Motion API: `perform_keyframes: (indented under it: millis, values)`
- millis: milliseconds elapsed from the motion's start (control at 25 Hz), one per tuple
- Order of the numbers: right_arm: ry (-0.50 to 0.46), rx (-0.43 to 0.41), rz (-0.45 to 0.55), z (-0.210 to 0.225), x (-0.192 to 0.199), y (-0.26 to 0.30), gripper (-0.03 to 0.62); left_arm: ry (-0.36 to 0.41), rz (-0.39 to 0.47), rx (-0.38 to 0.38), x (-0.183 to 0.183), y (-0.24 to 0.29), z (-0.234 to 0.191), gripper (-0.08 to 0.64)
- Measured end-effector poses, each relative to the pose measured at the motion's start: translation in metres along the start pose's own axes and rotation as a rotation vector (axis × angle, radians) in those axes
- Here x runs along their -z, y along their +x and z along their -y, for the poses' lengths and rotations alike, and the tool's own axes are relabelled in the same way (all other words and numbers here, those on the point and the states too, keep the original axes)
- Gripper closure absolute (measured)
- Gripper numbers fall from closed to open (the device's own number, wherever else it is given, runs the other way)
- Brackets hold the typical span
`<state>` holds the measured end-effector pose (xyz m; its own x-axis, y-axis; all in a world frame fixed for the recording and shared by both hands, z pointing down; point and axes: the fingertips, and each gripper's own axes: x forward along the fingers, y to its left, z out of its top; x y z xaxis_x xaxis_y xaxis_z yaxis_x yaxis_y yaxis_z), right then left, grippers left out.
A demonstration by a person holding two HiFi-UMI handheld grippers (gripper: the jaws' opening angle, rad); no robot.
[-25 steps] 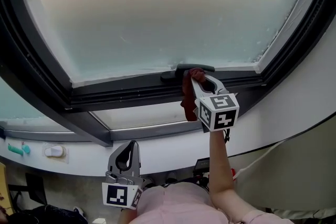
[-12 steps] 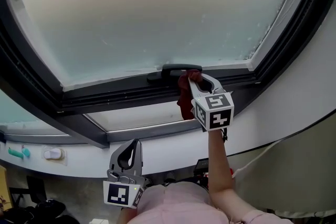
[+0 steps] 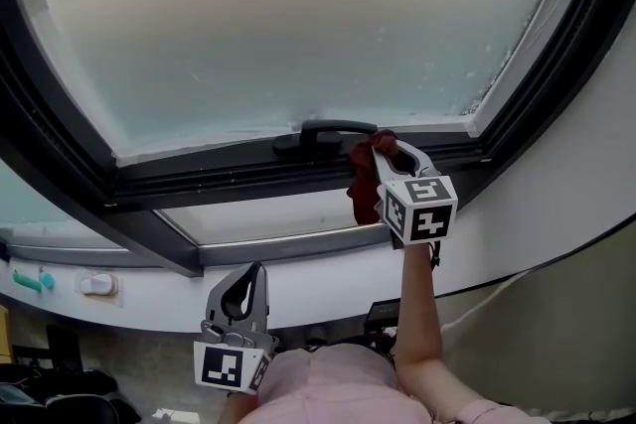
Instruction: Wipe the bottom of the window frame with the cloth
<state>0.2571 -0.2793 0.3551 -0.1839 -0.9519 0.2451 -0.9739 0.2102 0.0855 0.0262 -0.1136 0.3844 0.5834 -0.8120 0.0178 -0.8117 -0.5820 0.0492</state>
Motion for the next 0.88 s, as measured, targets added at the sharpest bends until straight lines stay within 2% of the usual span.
perform_keyframes:
  millis: [880]
  values:
    - [0.05,0.031,0.006,0.065,0.01,-0.014,0.528,-0.007,-0.008,-0.008,0.007,0.022,0.031,0.56]
